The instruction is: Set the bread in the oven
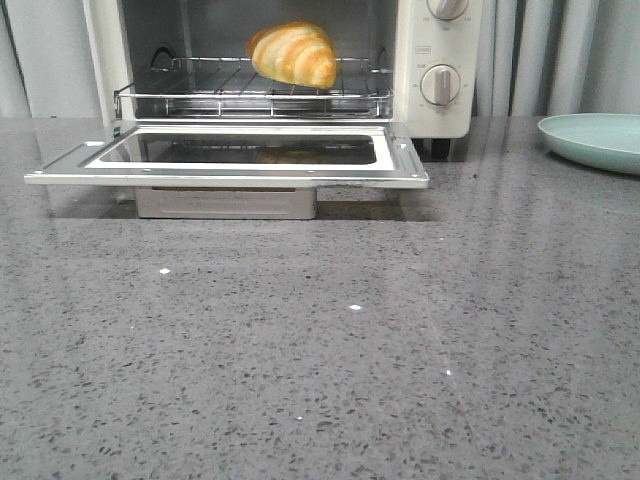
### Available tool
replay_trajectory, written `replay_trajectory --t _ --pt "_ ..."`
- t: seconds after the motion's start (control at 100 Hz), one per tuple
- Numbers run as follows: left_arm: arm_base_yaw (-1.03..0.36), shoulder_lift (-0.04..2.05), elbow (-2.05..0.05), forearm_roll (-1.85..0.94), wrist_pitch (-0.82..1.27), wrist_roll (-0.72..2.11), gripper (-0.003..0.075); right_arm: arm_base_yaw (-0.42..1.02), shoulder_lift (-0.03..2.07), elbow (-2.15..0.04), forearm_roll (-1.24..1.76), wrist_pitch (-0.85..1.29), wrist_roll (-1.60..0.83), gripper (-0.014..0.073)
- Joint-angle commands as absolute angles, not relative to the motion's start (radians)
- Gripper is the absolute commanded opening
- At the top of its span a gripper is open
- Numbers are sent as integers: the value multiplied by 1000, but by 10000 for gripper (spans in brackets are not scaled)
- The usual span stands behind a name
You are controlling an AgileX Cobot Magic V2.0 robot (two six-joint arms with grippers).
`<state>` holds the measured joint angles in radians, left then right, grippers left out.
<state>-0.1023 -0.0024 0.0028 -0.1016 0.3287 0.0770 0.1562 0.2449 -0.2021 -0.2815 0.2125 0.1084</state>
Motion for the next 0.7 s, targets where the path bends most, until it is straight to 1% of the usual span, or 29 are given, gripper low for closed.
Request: replay_trajectory --t 0.0,0.19,0.22,0.29,0.36,0.5,0.69 --pt "-102 -28 24 -114 260 67 -21 76 195 -133 -254 94 99 -67" --pt "-102 -28 24 -114 260 67 -21 9 38 38 -196 115 99 -67" --pt "-102 -28 24 -114 260 67 -21 4 12 36 -187 183 99 -67" --pt "-102 -28 24 -114 260 67 -21 -1 -30 36 -176 264 99 -67" --pt "-102 -28 24 -114 260 67 -21 -4 -28 36 -176 326 96 -67" --pt "-102 -28 24 -114 260 67 -21 -4 -28 36 -176 318 -18 -67" --pt "-102 -28 24 -114 260 67 -21 -4 -28 36 -176 311 -20 -67"
